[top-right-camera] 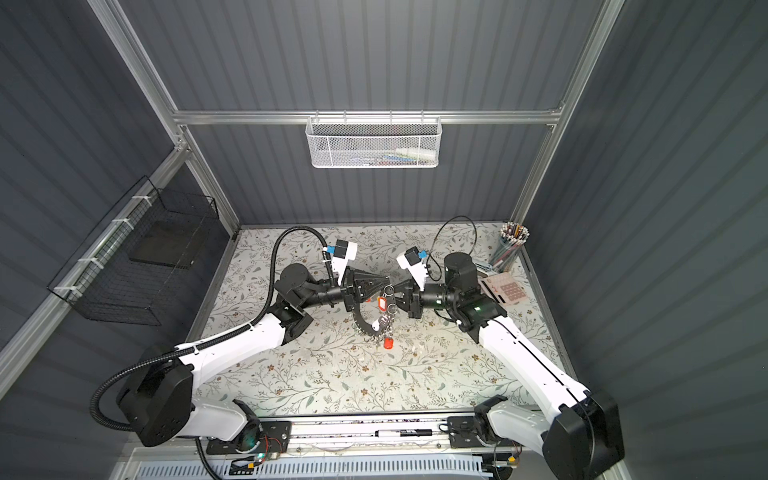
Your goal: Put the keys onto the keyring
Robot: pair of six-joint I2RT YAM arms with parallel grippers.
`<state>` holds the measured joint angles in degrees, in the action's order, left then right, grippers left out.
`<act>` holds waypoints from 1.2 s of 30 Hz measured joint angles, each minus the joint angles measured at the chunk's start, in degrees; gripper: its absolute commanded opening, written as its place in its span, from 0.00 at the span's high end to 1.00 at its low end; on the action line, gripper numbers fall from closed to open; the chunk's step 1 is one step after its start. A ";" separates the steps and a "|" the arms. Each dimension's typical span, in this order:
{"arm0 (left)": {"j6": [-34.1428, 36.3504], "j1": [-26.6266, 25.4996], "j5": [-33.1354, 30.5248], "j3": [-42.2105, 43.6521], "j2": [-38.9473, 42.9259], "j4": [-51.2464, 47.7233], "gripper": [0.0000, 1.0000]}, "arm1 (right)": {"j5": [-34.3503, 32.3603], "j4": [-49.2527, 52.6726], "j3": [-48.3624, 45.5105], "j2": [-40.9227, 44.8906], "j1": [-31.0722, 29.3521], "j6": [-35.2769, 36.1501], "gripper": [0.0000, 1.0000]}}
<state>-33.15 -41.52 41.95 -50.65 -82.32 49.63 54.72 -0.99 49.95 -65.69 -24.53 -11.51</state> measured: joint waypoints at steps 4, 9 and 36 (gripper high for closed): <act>-0.33 -0.02 -0.22 0.42 -0.22 1.07 1.00 | -1.20 0.79 0.00 0.59 -0.13 0.07 0.86; -0.09 -0.57 -0.37 1.77 1.51 1.90 1.00 | -3.30 1.99 -1.25 3.48 0.24 -0.76 0.77; -0.35 -0.07 0.28 4.17 2.67 3.37 1.00 | -8.33 1.97 -5.29 14.67 5.42 -6.60 0.58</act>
<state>-33.50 -41.58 42.24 -46.48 -79.66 52.99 46.39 0.97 44.66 -51.03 -19.11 -18.11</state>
